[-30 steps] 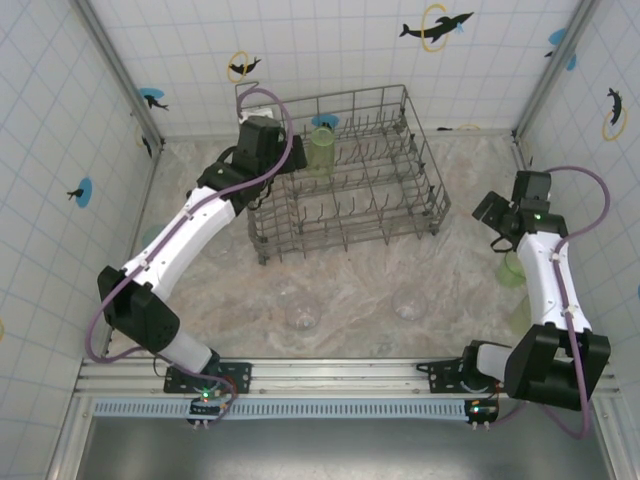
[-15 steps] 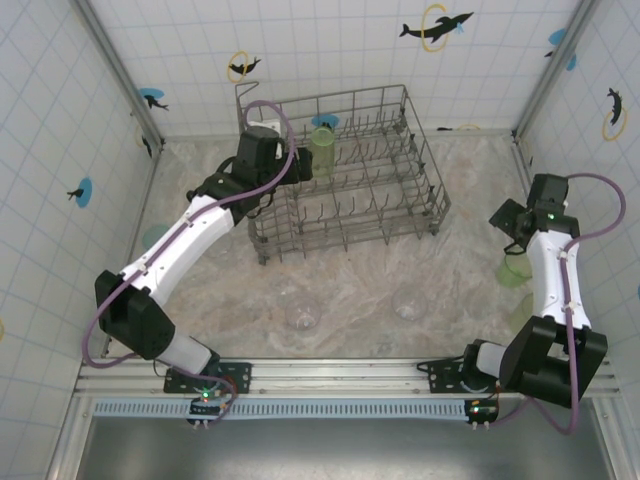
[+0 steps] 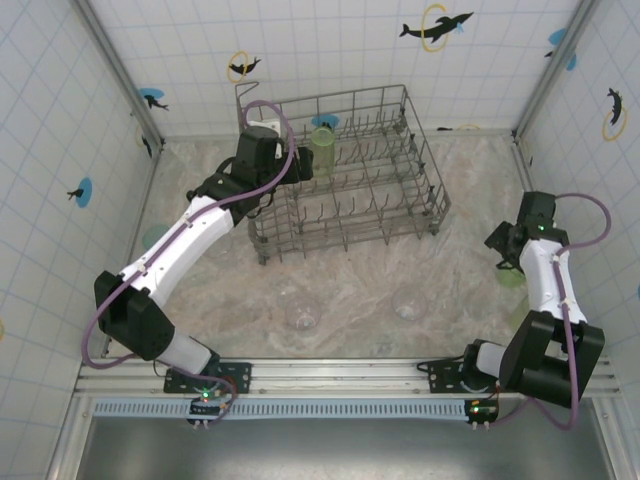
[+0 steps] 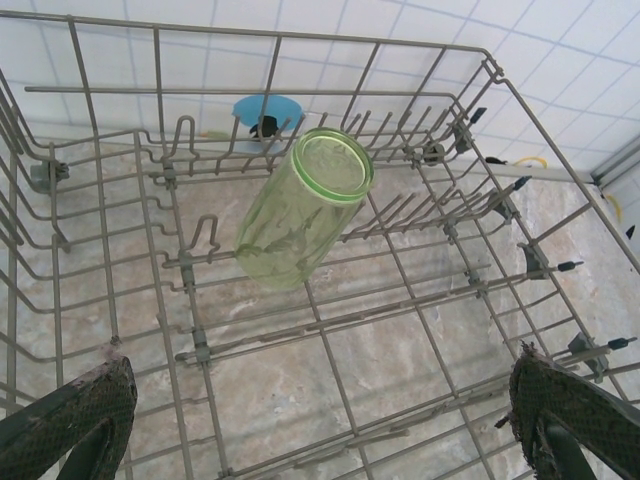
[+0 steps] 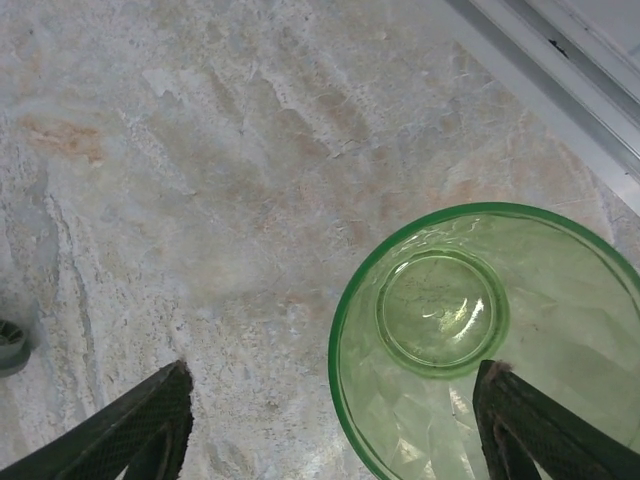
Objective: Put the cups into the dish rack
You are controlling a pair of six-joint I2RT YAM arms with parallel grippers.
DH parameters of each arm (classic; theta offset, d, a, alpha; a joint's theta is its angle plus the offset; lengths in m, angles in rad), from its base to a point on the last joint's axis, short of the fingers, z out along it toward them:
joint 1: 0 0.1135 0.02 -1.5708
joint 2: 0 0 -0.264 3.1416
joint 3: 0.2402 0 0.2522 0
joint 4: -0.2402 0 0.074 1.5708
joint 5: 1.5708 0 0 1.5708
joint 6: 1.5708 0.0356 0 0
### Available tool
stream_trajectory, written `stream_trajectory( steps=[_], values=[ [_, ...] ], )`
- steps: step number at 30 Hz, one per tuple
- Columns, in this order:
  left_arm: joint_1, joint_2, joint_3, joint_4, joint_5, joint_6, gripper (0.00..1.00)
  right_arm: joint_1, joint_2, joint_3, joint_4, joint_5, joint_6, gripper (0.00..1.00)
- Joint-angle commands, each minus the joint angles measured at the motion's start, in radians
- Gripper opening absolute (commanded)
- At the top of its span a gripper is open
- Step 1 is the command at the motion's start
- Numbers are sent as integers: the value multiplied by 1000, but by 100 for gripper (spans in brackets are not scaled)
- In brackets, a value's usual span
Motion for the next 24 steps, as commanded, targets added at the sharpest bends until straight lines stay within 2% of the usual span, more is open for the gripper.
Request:
stream_trajectory(
  steps=[1,11,14,16,18,24],
  values=[
    [1,-34,-25,8,-16,6,97,-5,23,-36,36,-22,9,73],
    [1,-63,-60,18,-52,16,98,7,80,-13,51,-48,-17,65],
    [1,-75,-75,13,-95,20,97,11,104,-6,63,-67,-24,51],
    [1,-80,-78,13,-106,24,98,18,117,-8,63,-65,-26,46],
    [1,-84,-86,19,-107,24,98,25,124,-11,65,-66,-28,37],
    [1,-81,-110,25,-79,10,98,58,123,-20,71,-39,-28,21]
  ],
)
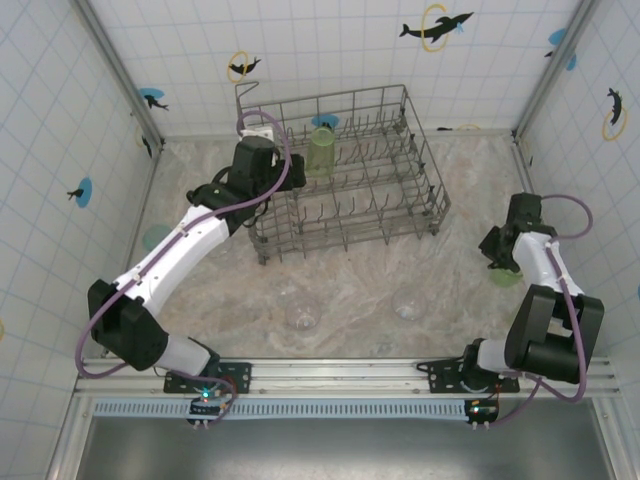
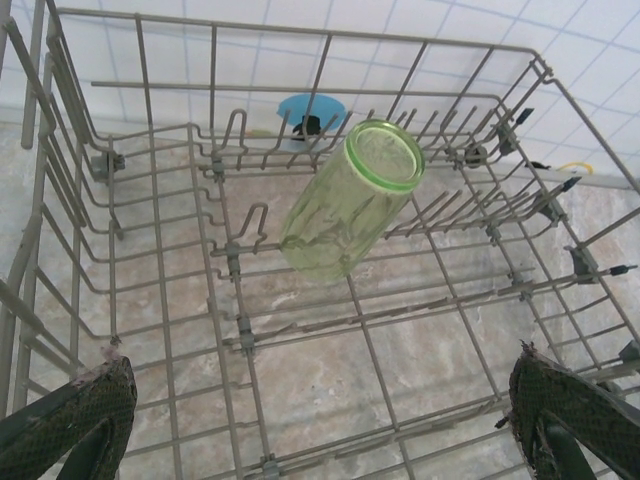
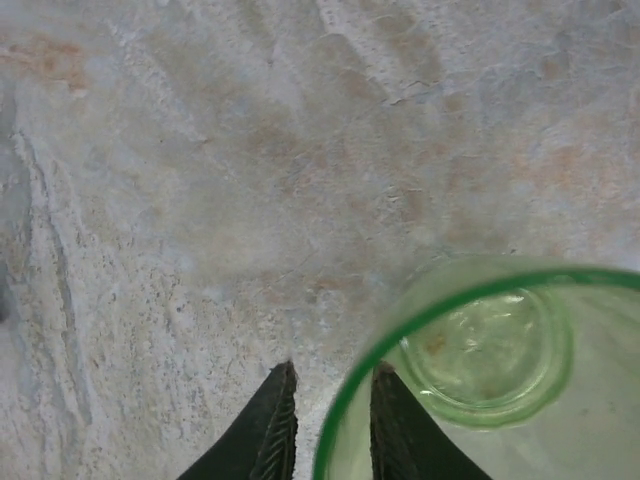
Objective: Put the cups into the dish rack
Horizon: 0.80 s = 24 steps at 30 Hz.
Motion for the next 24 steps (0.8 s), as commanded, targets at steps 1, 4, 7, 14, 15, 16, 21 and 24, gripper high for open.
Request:
stream_trajectory(
  steps=[1,4,7,14,15,16,21,24],
  values=[
    [1,-19,-20,4,1,7,98,18,2,4,7,11,-8,20],
    [1,-19,-30,5,0,-2,98,30,3,11,8,-8,-17,15],
    [1,-21,-40,4,6,-10,98,42,6,27,-1,-33,-18,3],
    [1,-30,-47,-5,28,-5,98,76,-1,54,4,-78,-2,0],
    [1,-34,-49,-7,27,-6,98,79,1,64,0,-77,-5,0],
    [1,-37,-51,-8,24,-6,98,82,3,75,-5,-77,-6,0],
    [1,-59,-74,-6,27,-14,98,82,14,132,-34,-82,-11,0],
    [1,-59,-81,0,68,-11,98,83,25,177,-49,-102,-5,0]
  ],
)
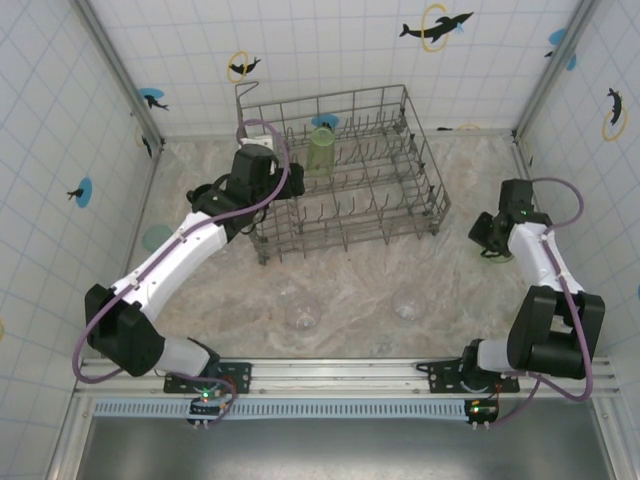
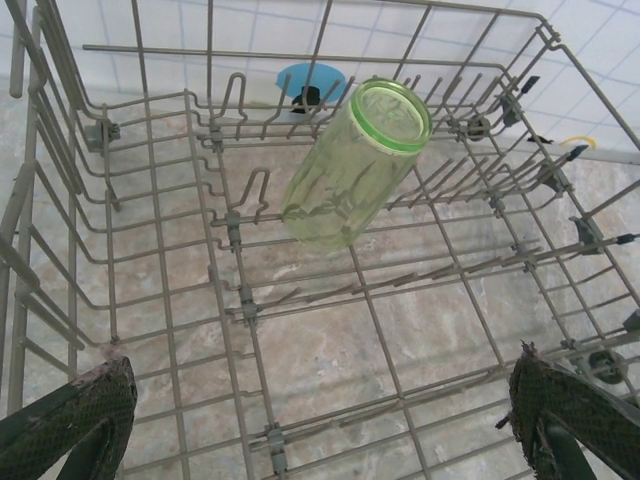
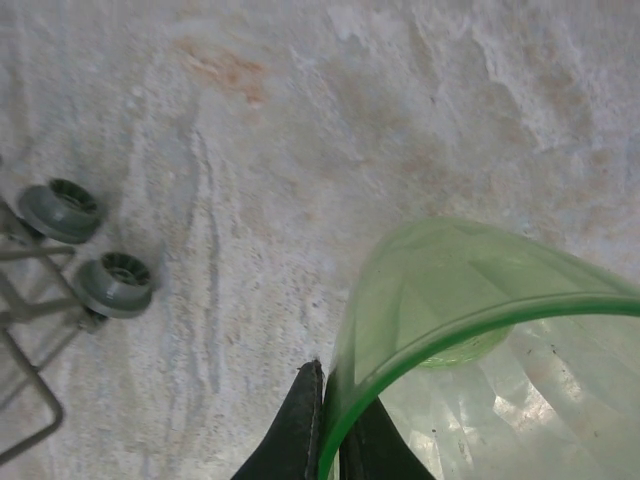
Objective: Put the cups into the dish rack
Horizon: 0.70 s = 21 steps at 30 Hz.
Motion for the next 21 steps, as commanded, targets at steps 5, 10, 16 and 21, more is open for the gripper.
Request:
stream_trajectory(
  steps=[5,10,16,21],
  values=[
    [1,-18,-17,-3,68,-25,97,14,28,143,-51,-16,8,0],
    [1,-7,-10,-6,79,-33,98,20,74,309,-101,-6,4,0],
    [1,30,42,-23,161,-66,97,77,114,507,-156,41,-3,0],
    [1,60,58,-23,180,-99,98,125,153,598,-154,16,0,0]
  ],
)
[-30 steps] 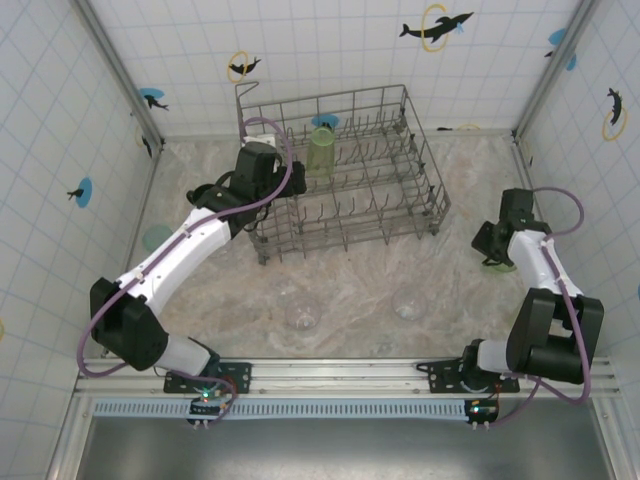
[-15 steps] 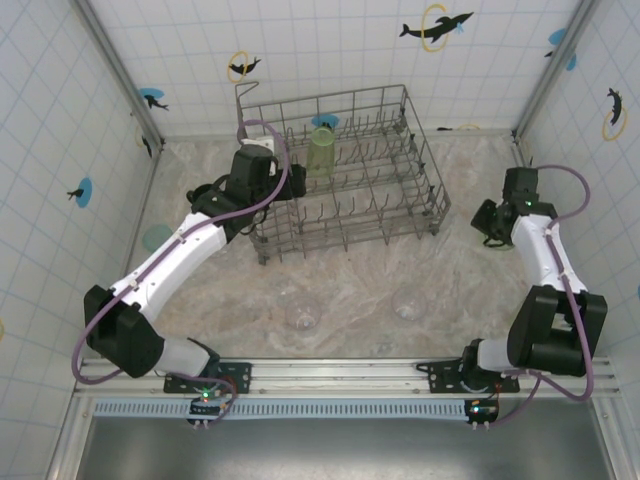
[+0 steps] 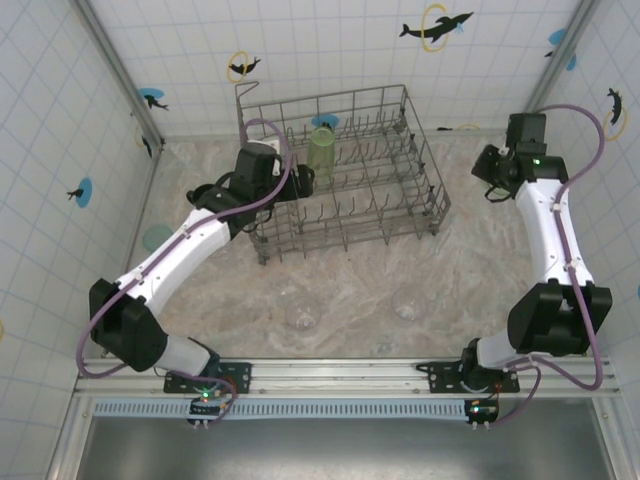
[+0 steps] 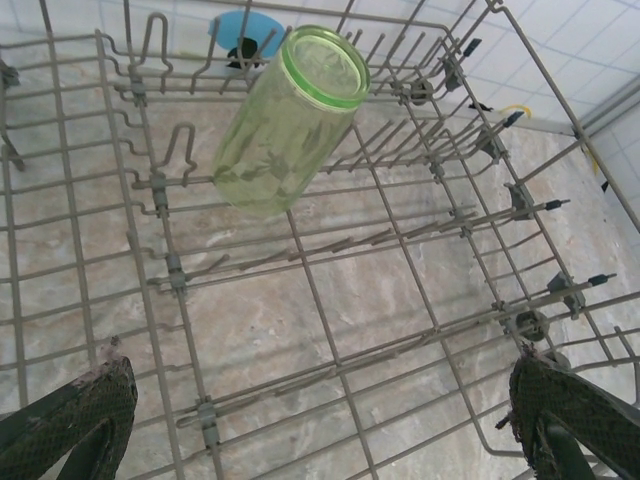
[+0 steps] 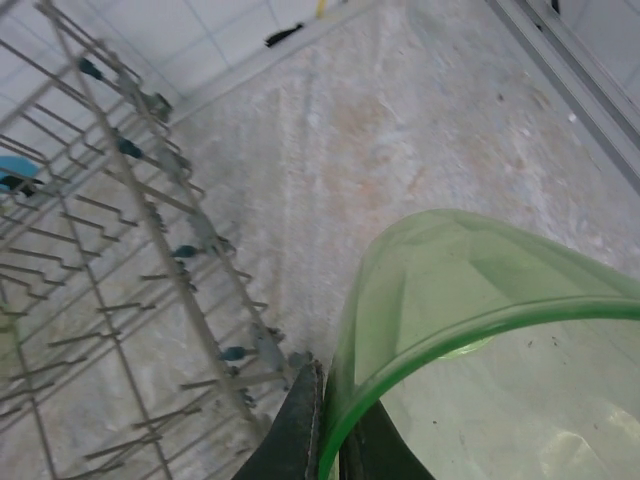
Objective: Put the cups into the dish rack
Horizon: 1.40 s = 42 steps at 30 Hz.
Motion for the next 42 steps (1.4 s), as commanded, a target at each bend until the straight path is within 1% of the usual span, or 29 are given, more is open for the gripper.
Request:
stream_trajectory(
  steps=[1,5,7,10,14,16,21,25,30,32,37,40,42],
  values=[
    [1,27,42,-14,44,-39,97,22,33,59,-9,-43,-4,0],
    [1,44,61,-15,69,-73,98,27,30,55,85,-162,32,0],
    [1,48,59,4,104,-93,98,32,33,60,119,-194,52,0],
    [1,54,56,27,126,-116,97,47,48,71,175,-266,70,0],
    [3,66,71,-1,75,-154,98,84,66,85,208,-308,69,0],
    [3,73,86,-14,67,-164,98,97,60,56,258,-352,79,0],
    [5,74,101,-3,80,-200,98,106,18,-98,490,-529,170,0],
    [4,68,92,40,150,-249,98,118,-19,-231,704,-628,259,0],
    [5,40,18,178,252,-347,98,130,-24,-344,924,-706,340,0],
    [4,29,-20,232,268,-381,98,139,-16,-366,980,-721,365,0],
    [6,27,-58,287,285,-429,98,178,23,-400,1119,-799,417,0],
    [7,37,-60,324,323,-458,98,206,38,-427,1203,-844,418,0],
    [11,47,-68,362,379,-497,98,209,44,-437,1239,-860,430,0]
  ],
)
